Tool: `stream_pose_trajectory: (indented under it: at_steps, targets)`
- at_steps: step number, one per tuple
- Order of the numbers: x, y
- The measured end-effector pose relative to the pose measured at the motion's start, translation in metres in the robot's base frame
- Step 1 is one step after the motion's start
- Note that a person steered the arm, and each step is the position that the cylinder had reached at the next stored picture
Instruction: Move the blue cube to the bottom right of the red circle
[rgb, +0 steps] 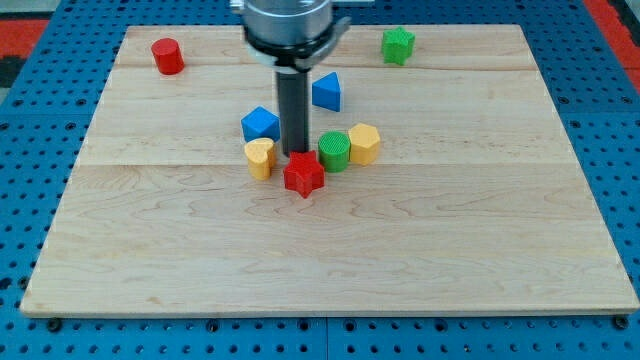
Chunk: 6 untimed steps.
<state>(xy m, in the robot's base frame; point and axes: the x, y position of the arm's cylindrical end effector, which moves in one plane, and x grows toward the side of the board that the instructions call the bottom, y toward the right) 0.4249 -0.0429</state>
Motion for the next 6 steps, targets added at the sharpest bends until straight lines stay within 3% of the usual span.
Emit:
stream_pose_trajectory:
  at_steps: [2, 4, 6]
  targets:
    - [-0.017, -0.047]
    - [-0.111, -0.103]
    - [-0.123, -0.082]
